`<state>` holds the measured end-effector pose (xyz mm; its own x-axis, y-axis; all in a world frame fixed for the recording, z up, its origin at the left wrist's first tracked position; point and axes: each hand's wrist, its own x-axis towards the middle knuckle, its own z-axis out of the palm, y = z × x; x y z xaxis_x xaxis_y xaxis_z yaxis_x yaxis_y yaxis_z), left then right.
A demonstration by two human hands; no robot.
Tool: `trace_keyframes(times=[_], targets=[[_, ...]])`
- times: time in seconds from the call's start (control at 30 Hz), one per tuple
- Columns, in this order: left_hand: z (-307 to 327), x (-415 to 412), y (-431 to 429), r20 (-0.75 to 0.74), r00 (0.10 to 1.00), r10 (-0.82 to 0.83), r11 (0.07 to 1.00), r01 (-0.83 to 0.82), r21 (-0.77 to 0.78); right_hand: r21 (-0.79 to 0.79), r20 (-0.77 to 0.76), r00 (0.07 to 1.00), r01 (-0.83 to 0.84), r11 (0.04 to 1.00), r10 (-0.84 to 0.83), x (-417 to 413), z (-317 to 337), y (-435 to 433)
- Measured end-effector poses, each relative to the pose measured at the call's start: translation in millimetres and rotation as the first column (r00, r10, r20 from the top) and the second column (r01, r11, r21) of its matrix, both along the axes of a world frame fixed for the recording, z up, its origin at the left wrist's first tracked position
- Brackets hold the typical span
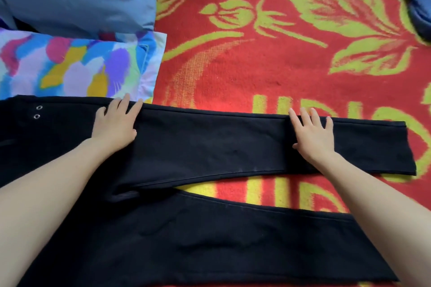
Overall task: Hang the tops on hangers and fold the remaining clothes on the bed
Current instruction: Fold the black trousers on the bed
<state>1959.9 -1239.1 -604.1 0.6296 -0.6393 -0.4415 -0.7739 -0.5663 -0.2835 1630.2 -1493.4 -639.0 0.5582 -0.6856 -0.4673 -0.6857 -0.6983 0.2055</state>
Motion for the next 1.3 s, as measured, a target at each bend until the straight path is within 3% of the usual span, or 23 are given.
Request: trace_keyframes(times=[0.1,0.2,0.33,0.47,0.67,0.83,1.0,1.17,1.3], targets=[[-4,11,-10,-0.078,0.996,-0.050,0.996,0.056,0.072,-0.024,-0.033,0.999,-0.008,1.000,0.007,9,-2,-3],[-10,12,-17,-0.150,0.988,-0.038,0.999,0.042,0.020,-0.073,-0.064,0.998,-0.015,0.997,0.010,12,-1,-3],[-14,8,-11,-0.039,0.998,-0.057,0.981,0.049,-0.190,-0.144,0.009,0.997,0.071,0.987,-0.071,1,-2,11],[-10,-6,21,0.076,0.984,-0.162,0.876,0.179,-0.448,-0.269,0.132,0.991,0.064,0.961,-0.029,-30,-7,39],[-3,-58,96,0.114,0.961,-0.252,0.846,0.276,-0.457,-0.325,0.264,0.948,-0.089,0.941,0.181,-105,-2,88],[-4,-98,149,0.154,0.965,-0.212,0.833,0.261,-0.488,-0.336,0.317,0.930,-0.076,0.939,0.188,-151,12,136],[2,-128,188,0.175,0.969,-0.173,0.854,0.236,-0.464,-0.297,0.311,0.937,-0.066,0.952,0.162,-184,19,187],[-3,-137,225,0.140,0.987,-0.075,0.907,0.126,-0.402,-0.096,0.221,0.975,-0.003,0.995,0.024,-191,24,221],[-4,-138,235,0.111,0.991,-0.068,0.929,0.104,-0.355,0.088,-0.008,0.954,0.299,0.950,-0.299,-201,20,219]])
